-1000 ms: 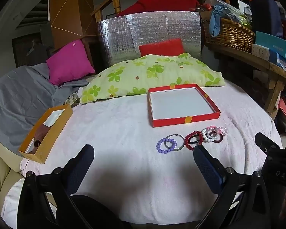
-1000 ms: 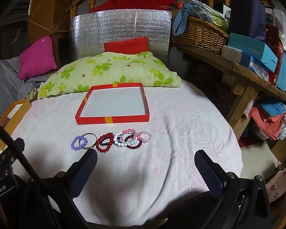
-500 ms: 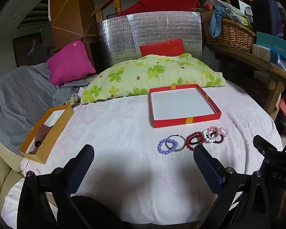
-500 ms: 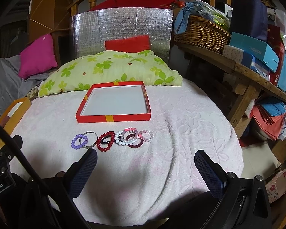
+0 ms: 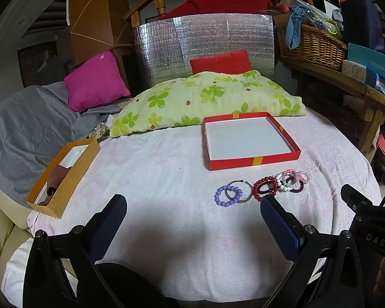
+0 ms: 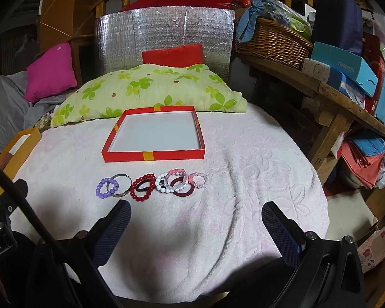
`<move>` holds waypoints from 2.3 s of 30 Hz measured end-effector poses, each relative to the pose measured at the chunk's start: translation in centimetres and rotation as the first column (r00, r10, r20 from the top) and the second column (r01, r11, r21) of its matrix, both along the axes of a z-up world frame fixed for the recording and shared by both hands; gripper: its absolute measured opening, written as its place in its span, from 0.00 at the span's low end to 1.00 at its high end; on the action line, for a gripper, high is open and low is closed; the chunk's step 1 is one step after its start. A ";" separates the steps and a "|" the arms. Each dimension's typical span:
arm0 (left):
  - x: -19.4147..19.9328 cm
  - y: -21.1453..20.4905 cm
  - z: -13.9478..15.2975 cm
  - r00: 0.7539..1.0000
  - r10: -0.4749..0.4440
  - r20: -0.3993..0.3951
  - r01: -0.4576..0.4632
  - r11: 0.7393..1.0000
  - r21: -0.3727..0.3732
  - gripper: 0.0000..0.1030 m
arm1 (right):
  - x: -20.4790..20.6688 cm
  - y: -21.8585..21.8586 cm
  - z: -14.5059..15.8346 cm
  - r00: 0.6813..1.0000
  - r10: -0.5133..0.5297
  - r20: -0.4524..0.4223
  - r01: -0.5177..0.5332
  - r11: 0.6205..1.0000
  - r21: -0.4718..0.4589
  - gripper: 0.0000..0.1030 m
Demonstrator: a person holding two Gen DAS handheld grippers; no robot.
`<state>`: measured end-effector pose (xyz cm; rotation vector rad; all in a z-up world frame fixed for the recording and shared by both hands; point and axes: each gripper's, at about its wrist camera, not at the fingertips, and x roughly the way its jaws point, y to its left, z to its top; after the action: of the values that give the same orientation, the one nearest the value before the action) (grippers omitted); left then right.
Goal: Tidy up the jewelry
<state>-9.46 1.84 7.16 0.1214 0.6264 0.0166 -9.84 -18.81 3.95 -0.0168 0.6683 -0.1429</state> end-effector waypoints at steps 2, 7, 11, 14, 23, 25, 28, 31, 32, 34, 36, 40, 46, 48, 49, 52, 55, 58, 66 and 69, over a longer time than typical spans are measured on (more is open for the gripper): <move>0.1 0.0 -0.1 1.000 0.002 -0.003 -0.002 1.000 0.000 1.00 | 0.1 0.0 -0.1 1.000 0.000 -0.004 0.000 1.000 -0.001 1.00; 0.2 -0.1 -0.3 1.000 0.001 -0.006 -0.001 1.000 0.000 1.00 | 0.2 -0.1 -0.3 1.000 0.000 -0.024 0.000 1.000 0.015 1.00; 0.4 -0.2 -0.5 1.000 0.001 -0.012 -0.001 1.000 0.002 1.00 | 0.4 -0.2 -0.5 1.000 -0.004 -0.026 0.005 1.000 0.009 1.00; 0.5 -0.2 -0.8 1.000 0.002 -0.018 -0.002 1.000 0.002 1.00 | 0.5 -0.3 -0.7 1.000 -0.007 -0.027 0.007 1.000 0.006 1.00; 1.0 -0.3 -1.2 1.000 0.005 -0.029 -0.005 1.000 0.005 1.00 | 0.8 -0.5 -1.2 0.999 -0.014 -0.039 0.014 1.000 0.002 1.00; 1.1 -0.4 -1.3 1.000 0.005 -0.031 -0.005 1.000 0.006 1.00 | 0.9 -0.7 -1.3 0.999 -0.015 -0.035 0.015 1.000 0.019 1.00; 1.1 -0.4 -1.4 0.999 0.004 -0.031 -0.004 1.000 0.007 1.00 | 1.1 -0.8 -1.5 0.999 -0.016 -0.033 0.017 0.999 0.030 1.00; 1.3 -0.4 -1.5 0.999 0.006 -0.034 -0.006 1.000 0.007 1.00 | 1.2 -0.9 -1.6 0.999 -0.015 -0.038 0.017 0.999 0.038 1.00; 1.4 -0.4 -1.6 0.999 0.006 -0.036 -0.006 1.000 0.007 1.00 | 1.2 -0.9 -1.6 0.999 -0.015 -0.039 0.016 0.999 0.036 1.00; 1.5 -0.5 -1.7 0.999 0.008 -0.039 -0.007 1.000 0.010 1.00 | 1.3 -1.0 -1.7 0.999 -0.014 -0.044 0.016 0.999 0.039 1.00; 1.7 -0.4 -1.9 0.999 0.009 -0.040 -0.008 1.000 0.012 1.00 | 1.5 -1.1 -1.9 0.999 -0.014 -0.047 0.016 0.999 0.040 1.00; 3.1 0.2 -2.8 0.999 -0.005 -0.054 0.005 1.000 0.008 1.00 | 2.5 -1.8 -2.3 0.999 0.020 -0.048 -0.016 0.997 0.073 1.00; 7.0 1.7 -6.3 0.989 -0.033 -0.145 0.032 0.999 -0.006 1.00 | 6.2 -6.1 -4.2 0.977 0.209 -0.032 -0.188 0.930 0.316 0.98; 8.5 2.4 -7.6 0.983 -0.028 -0.183 0.024 0.999 -0.023 1.00 | 8.0 -7.2 -5.2 0.971 0.231 -0.066 -0.195 0.918 0.345 0.86; 9.2 2.6 -8.1 0.980 -0.025 -0.199 0.019 0.999 -0.033 1.00 | 9.0 -7.5 -5.7 0.965 0.246 -0.087 -0.200 0.913 0.354 0.78; 10.8 2.7 -9.4 0.972 -0.027 -0.234 0.016 0.999 -0.048 1.00 | 11.3 -7.8 -7.3 0.940 0.312 -0.141 -0.234 0.886 0.399 0.65; 12.1 2.7 -10.1 0.968 -0.040 -0.247 0.028 0.998 -0.050 1.00 | 13.2 -7.3 -8.9 0.920 0.349 -0.181 -0.247 0.871 0.425 0.51; 13.0 2.5 -10.8 0.963 -0.058 -0.263 0.045 0.997 -0.055 1.00 | 14.6 -6.5 -10.1 0.896 0.395 -0.203 -0.263 0.840 0.474 0.47; 14.1 1.5 -12.9 0.951 -0.093 -0.295 0.081 0.995 -0.055 1.00 | 17.4 -4.5 -12.4 0.883 0.379 -0.277 -0.231 0.864 0.447 0.47; 14.1 0.8 -13.2 0.953 -0.102 -0.286 0.099 0.995 -0.023 0.99 | 17.9 -4.6 -12.8 0.884 0.373 -0.283 -0.214 0.860 0.463 0.47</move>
<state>4.68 2.59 -6.06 0.1491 0.9097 -0.1038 8.09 -23.39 -8.89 0.2754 1.0506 0.3199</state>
